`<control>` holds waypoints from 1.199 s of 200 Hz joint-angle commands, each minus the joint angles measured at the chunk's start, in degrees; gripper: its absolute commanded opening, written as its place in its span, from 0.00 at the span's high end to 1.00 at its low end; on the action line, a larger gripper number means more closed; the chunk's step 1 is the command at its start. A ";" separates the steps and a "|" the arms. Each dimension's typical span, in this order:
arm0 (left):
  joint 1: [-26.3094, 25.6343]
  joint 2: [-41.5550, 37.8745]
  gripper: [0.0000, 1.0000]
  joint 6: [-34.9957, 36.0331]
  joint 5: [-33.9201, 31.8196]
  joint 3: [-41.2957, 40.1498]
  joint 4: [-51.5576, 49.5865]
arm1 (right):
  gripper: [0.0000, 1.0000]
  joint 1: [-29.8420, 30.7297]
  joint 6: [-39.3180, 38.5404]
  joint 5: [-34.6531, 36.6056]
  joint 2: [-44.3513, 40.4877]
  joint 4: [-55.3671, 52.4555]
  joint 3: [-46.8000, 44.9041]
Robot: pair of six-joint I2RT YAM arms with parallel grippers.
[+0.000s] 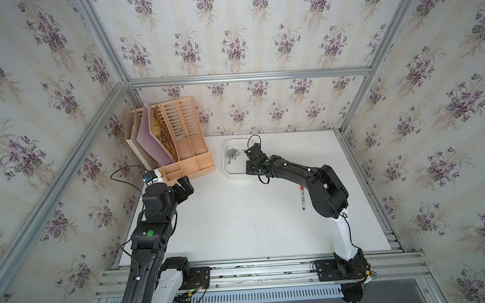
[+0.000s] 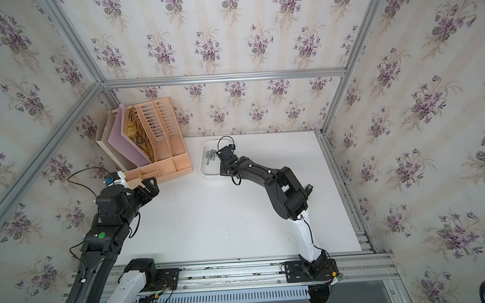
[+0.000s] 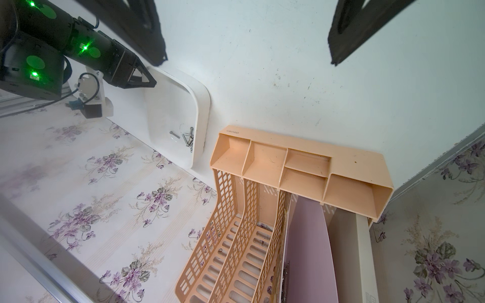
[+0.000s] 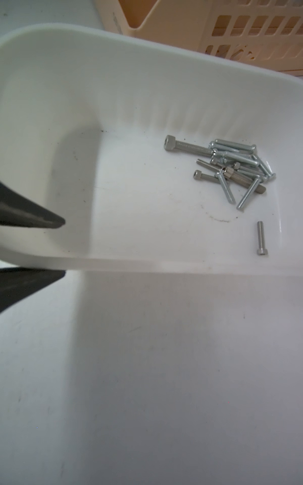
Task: Take out the screws from the storage box
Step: Pick up the storage box at the center of the board.
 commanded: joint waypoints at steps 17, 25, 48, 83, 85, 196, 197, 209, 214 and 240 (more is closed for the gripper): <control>0.05 0.96 0.00 -0.34 0.92 1.00 -0.47 | 0.87 0.05 2.13 2.27 -0.37 -4.07 1.12; 0.05 1.09 0.01 -0.35 0.92 1.11 -0.64 | 0.92 0.05 2.57 2.06 -0.47 -4.86 1.54; 0.05 1.35 0.01 -0.33 1.23 1.26 -0.65 | 1.00 0.05 4.45 1.49 -0.49 -8.56 3.10; 0.05 1.77 0.00 -0.32 0.31 2.81 -2.70 | 1.00 0.05 9.32 -0.06 -2.76 -13.60 3.48; 0.05 1.79 0.00 -0.42 0.31 2.88 -2.88 | 1.00 0.05 9.71 -0.25 -2.93 -13.94 3.35; 0.02 0.19 0.01 -0.10 -0.30 3.86 -4.52 | 1.00 2.88 22.22 -4.40 -16.94 -28.36 -4.94; 0.03 0.20 0.01 -0.11 -0.35 3.86 -4.52 | 1.00 2.96 22.21 -4.49 -17.10 -28.31 -5.23; 0.03 0.30 0.01 -0.08 -0.31 3.95 -4.60 | 1.00 4.03 22.24 -4.48 -19.67 -27.53 -7.85; 0.05 0.30 0.00 -0.08 -0.30 3.92 -4.62 | 1.00 4.51 22.52 -4.26 -20.69 -27.47 -8.93; 0.05 0.32 0.01 -0.33 -0.21 3.98 -4.74 | 1.00 6.09 23.87 -5.03 -25.95 -27.53 -13.53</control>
